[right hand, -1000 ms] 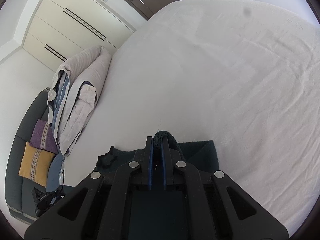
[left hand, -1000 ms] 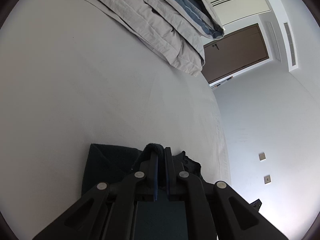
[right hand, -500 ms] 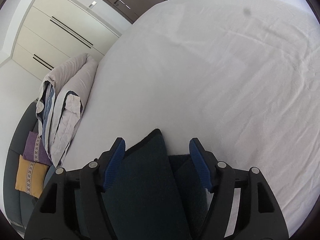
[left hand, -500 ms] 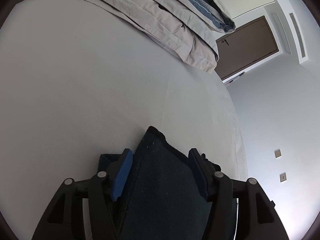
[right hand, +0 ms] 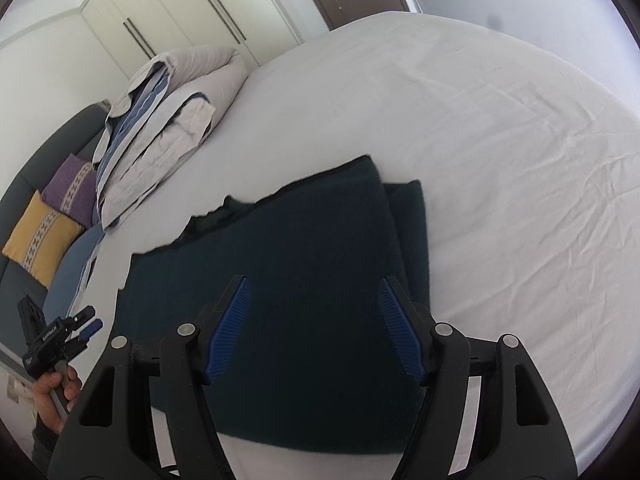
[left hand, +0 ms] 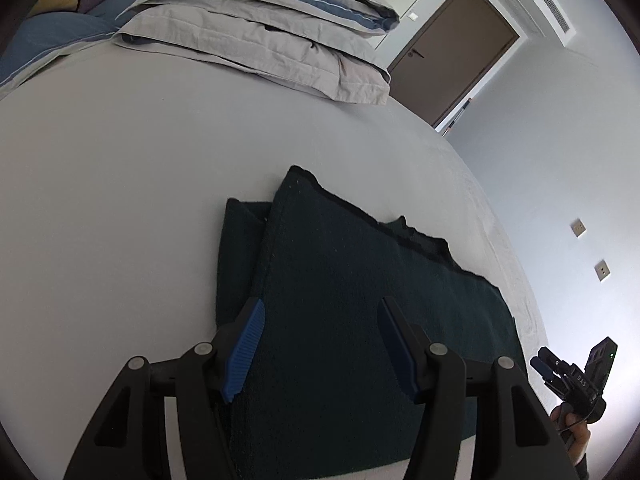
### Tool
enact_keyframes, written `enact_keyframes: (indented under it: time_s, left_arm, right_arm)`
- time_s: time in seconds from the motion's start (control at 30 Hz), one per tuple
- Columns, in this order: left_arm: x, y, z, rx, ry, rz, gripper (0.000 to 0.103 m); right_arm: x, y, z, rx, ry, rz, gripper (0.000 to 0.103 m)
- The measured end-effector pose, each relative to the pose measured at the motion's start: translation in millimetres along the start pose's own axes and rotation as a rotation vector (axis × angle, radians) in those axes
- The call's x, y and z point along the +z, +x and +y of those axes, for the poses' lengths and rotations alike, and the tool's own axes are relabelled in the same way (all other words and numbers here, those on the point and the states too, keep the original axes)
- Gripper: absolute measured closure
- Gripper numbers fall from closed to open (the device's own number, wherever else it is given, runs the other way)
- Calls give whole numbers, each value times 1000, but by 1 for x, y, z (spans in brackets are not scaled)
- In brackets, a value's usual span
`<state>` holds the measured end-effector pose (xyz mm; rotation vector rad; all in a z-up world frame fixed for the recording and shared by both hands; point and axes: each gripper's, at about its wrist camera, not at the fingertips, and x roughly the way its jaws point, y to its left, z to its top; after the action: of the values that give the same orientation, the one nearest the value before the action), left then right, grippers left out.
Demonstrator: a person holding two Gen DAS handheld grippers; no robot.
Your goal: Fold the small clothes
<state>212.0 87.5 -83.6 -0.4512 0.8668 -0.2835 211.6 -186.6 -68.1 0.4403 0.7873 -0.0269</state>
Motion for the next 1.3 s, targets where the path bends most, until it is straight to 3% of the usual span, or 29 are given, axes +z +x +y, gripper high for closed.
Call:
enact_keyframes:
  time_s: [0.17, 0.27, 0.47, 0.6, 0.7, 0.83, 0.93, 0.97, 1.1, 1.3]
  left_arm:
    - [-18, 12, -8, 72, 86, 28, 42]
    - [-24, 21, 4, 71, 72, 52, 43]
    - [-32, 3, -2, 88, 114, 33, 43]
    - [-40, -7, -27, 78, 193, 13, 43]
    - [-53, -2, -50, 99, 278, 27, 41]
    - [-64, 20, -44, 153, 273, 98, 40]
    - [-70, 20, -33, 159, 287, 85, 41]
    - [-71, 17, -30, 159, 295, 84, 41]
    - [-73, 9, -18, 137, 278, 71, 41]
    - [-72, -12, -18, 150, 221, 37, 43]
  right_arm:
    - [-33, -8, 4, 0, 20, 14, 37]
    - [-47, 8, -11, -61, 14, 95, 39]
    - [-59, -18, -25, -45, 47, 39, 40]
    - [-60, -37, -6, 102, 75, 12, 39]
    - [-71, -33, 23, 237, 53, 58, 39]
    - [-96, -10, 39, 281, 30, 144, 39]
    - [-110, 5, 13, 247, 123, 178, 44]
    - [-112, 3, 2, 259, 154, 169, 55]
    - [-115, -13, -48, 247, 282, 104, 67]
    - [-124, -70, -105, 143, 423, -11, 70]
